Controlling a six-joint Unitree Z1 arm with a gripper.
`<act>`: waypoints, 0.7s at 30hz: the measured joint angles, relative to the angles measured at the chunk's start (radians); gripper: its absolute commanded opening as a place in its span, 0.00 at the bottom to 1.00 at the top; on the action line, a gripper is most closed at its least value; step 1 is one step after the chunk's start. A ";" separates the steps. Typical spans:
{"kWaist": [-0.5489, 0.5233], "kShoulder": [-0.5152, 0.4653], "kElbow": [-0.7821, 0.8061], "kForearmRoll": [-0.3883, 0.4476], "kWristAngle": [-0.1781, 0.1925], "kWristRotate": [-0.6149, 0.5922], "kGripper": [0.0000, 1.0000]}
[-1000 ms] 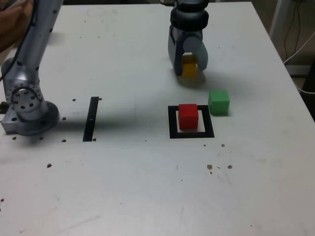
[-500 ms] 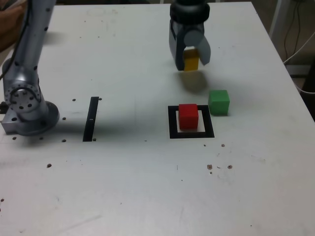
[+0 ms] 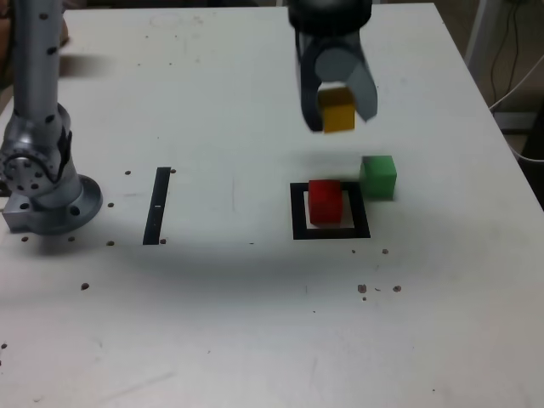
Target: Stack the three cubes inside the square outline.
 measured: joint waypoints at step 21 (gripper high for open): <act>-0.220 -0.009 0.015 0.073 -0.004 -0.176 0.11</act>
